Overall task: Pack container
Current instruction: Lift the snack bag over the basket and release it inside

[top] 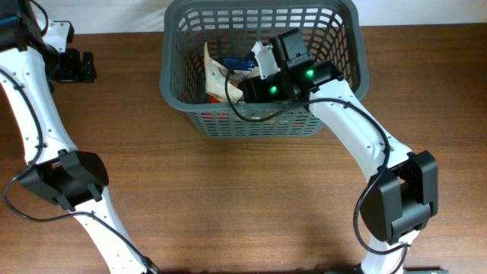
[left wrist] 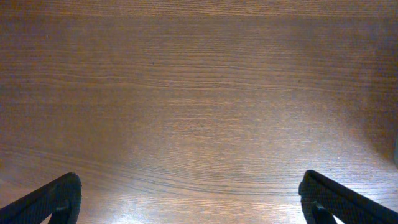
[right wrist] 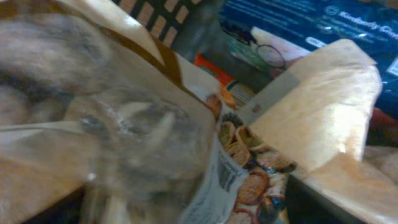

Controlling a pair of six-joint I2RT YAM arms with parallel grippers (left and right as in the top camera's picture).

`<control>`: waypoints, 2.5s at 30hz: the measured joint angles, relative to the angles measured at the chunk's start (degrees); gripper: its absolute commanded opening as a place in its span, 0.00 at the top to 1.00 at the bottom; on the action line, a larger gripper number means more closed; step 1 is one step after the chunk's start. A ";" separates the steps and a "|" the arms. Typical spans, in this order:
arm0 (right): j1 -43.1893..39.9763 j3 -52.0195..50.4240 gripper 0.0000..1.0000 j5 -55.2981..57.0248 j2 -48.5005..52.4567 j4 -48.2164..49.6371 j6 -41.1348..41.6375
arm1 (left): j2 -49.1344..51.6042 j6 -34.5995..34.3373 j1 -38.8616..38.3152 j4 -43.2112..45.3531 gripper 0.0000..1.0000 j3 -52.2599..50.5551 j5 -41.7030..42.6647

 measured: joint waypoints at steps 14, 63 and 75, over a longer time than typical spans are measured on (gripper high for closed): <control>-10.51 22.25 0.08 1.03 -1.49 -15.87 -0.90 | 0.00 0.00 0.00 -0.02 0.01 0.00 0.00; -0.17 41.68 0.01 3.34 8.94 -15.58 -11.02 | 0.00 0.00 0.00 -0.02 0.01 0.00 0.00; -0.42 41.70 0.01 6.60 8.94 -16.92 -9.40 | 0.00 0.00 0.00 0.00 0.01 0.00 0.00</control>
